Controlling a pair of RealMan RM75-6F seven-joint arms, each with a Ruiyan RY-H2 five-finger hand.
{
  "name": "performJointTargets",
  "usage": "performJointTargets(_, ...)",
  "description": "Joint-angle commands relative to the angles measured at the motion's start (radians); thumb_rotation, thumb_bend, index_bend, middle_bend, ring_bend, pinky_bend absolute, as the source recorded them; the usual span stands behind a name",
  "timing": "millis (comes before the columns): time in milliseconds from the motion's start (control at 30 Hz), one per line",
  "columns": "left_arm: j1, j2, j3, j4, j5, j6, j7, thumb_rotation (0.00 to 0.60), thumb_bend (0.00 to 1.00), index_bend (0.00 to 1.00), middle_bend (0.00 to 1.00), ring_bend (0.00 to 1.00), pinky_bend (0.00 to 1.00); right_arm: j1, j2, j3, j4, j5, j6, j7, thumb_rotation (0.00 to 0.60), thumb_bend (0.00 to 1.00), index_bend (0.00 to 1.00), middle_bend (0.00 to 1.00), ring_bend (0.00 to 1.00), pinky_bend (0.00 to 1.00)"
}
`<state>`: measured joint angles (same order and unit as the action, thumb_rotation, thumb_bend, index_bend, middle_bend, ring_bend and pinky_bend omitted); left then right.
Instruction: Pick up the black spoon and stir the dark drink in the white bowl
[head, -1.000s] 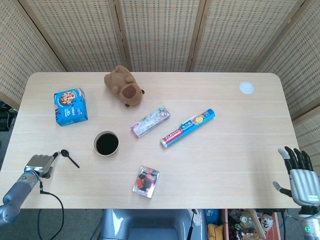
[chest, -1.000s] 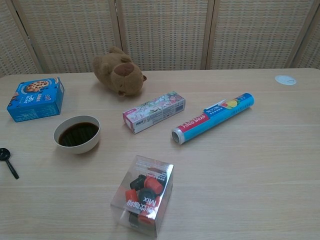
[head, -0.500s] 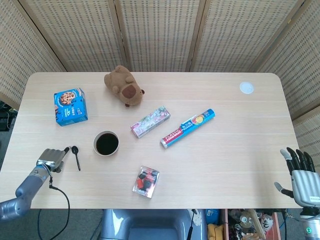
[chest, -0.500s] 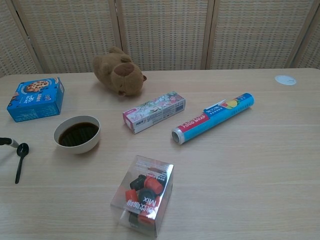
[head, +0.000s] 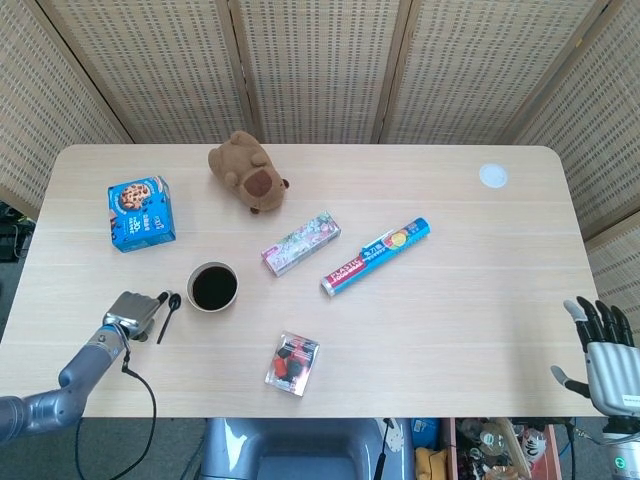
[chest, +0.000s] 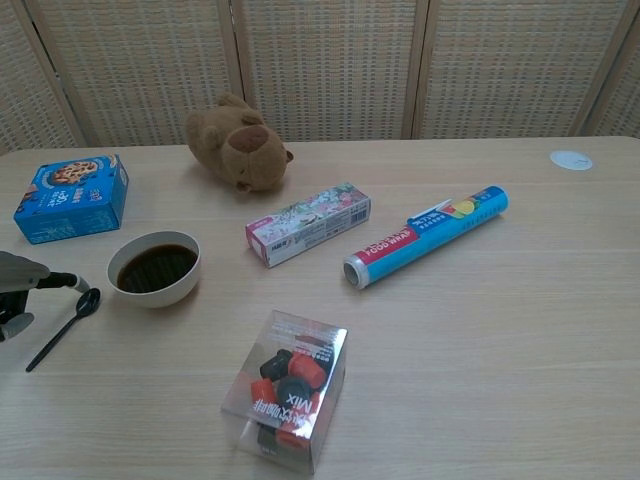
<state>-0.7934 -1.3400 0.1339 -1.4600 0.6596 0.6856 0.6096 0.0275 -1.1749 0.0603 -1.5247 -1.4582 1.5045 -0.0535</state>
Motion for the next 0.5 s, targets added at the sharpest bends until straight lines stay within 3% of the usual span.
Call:
performJointTargets(33,-0.008,-0.001,0.008,-0.024,0.017,0.012,0.008,0.600,0.68,0.06,0.90,0.77,0.75,-0.003,0.000,-0.001,0.002,-0.001,0.003,0.005,0.600,0.21,0.14,0.17,0.02,0.09)
performJointTargets(500,0.063,0.084,0.042,-0.159,0.172,0.130,-0.059,0.600,0.68,0.06,0.90,0.77,0.75,-0.005,-0.007,-0.002,0.019,-0.006,-0.001,0.024,0.600,0.21,0.14,0.17,0.02,0.09)
